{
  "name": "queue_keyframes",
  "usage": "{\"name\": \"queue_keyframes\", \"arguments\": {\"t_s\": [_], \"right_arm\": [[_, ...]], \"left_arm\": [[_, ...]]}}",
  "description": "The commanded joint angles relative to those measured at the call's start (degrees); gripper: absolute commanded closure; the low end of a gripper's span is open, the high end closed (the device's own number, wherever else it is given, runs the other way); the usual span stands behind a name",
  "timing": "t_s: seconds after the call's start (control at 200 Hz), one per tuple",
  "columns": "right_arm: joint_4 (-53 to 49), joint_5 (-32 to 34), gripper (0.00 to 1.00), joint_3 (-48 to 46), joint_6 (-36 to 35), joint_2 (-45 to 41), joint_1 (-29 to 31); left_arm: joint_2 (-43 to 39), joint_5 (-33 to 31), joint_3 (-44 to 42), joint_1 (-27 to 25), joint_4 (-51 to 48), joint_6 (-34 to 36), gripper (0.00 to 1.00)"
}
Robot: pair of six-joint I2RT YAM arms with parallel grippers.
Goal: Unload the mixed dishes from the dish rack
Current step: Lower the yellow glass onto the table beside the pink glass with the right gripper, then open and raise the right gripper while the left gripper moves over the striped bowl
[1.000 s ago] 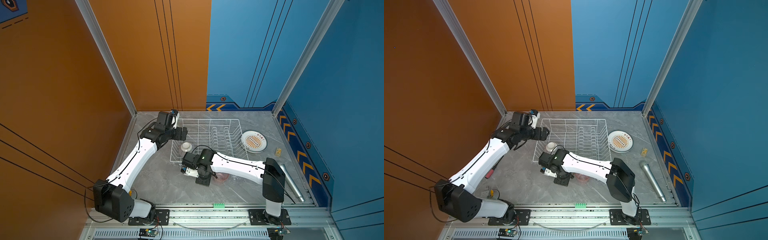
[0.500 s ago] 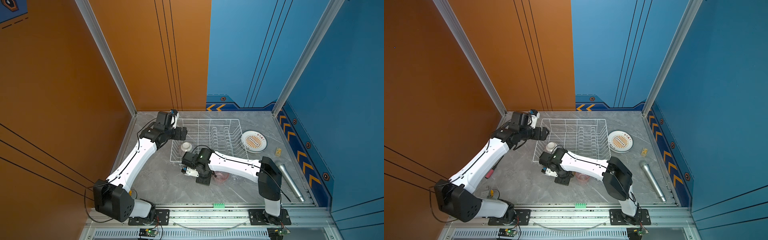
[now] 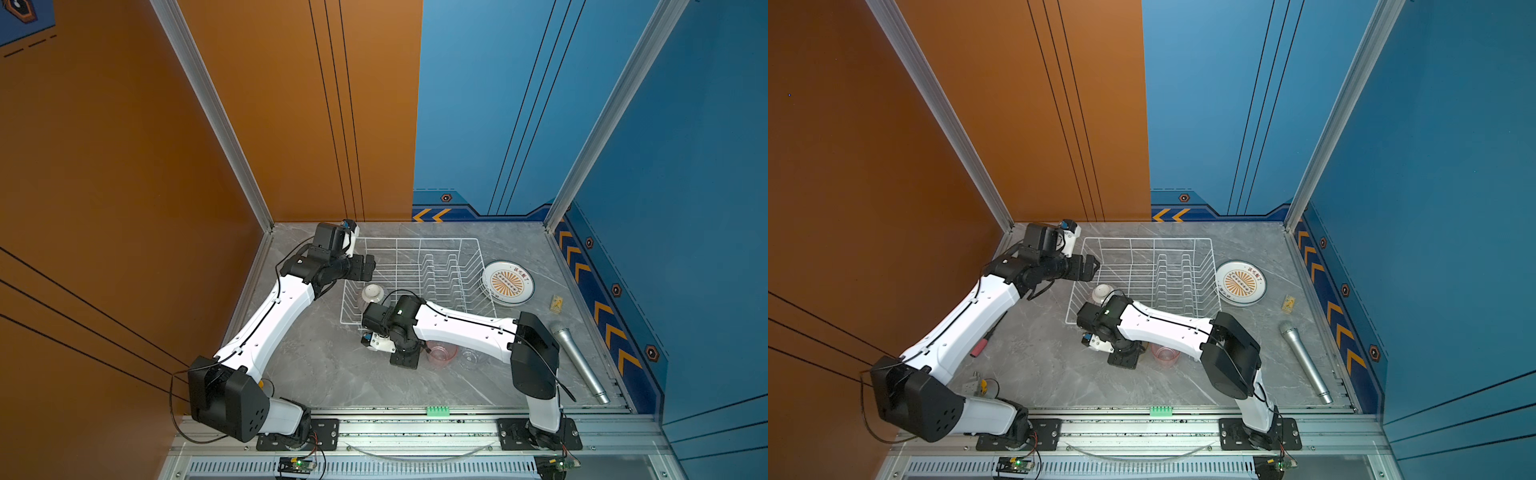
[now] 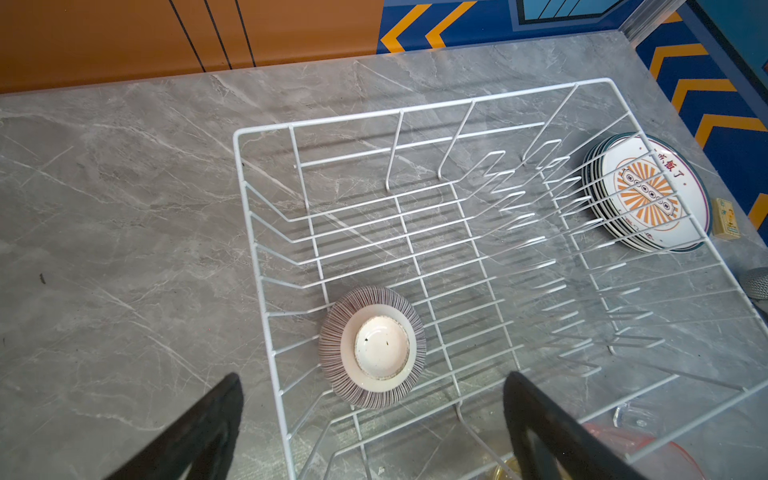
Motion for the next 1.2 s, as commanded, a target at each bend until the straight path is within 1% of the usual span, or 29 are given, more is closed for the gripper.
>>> {"name": "queue_keyframes", "arguments": {"t_s": [0.0, 0.16, 0.25, 0.471, 0.546, 0.671, 0.736, 0.786, 0.931, 1.041, 1.197], "right_arm": [[-2.2, -0.6, 0.91, 1.4, -0.9, 1.1, -0.4], [-2.4, -1.0, 0.90, 1.4, -1.0, 1.5, -0.6], [-2.4, -0.9, 0.87, 1.4, -1.0, 1.6, -0.7], [-2.4, -0.7, 0.86, 1.6, -1.0, 1.3, -0.7], [-2.4, -0.5, 0.82, 1.5, -0.9, 1.3, -0.7], [-2.4, -0.5, 0.67, 1.4, -0.9, 0.8, -0.8], [-2.3, -0.6, 0.62, 1.3, -0.9, 0.2, -0.8], [-2.3, -0.8, 0.59, 1.3, -0.9, -0.4, -0.9], [-2.0, -1.0, 0.58, 1.3, -0.9, -2.6, -1.5], [-1.1, -3.6, 0.57, 1.2, -1.2, -5.3, -2.5], [2.0, -10.9, 0.56, 0.5, -1.5, -11.1, -5.0]], "left_arm": [[0.5, 1.4, 0.3, 0.6, 0.6, 0.0, 0.02], [0.7, 1.6, 0.4, 0.7, 0.7, 0.0, 0.02], [0.7, 1.7, 0.4, 0.7, 0.7, 0.0, 0.02], [0.5, 1.8, 0.4, 0.7, 0.7, 0.0, 0.02], [0.4, 1.8, 0.2, 0.7, 0.7, 0.0, 0.02], [0.2, 1.8, 0.0, 0.7, 0.7, 0.0, 0.02], [0.2, 1.9, 0.0, 0.7, 0.7, 0.0, 0.02], [0.2, 2.0, -0.1, 0.7, 0.6, 0.0, 0.02], [0.4, 2.2, -0.2, 0.6, 0.2, 0.1, 0.02], [0.8, 1.7, -0.3, 0.3, -0.4, 0.4, 0.02], [1.2, 0.6, -0.1, 0.1, -1.6, 1.1, 0.00]]}}
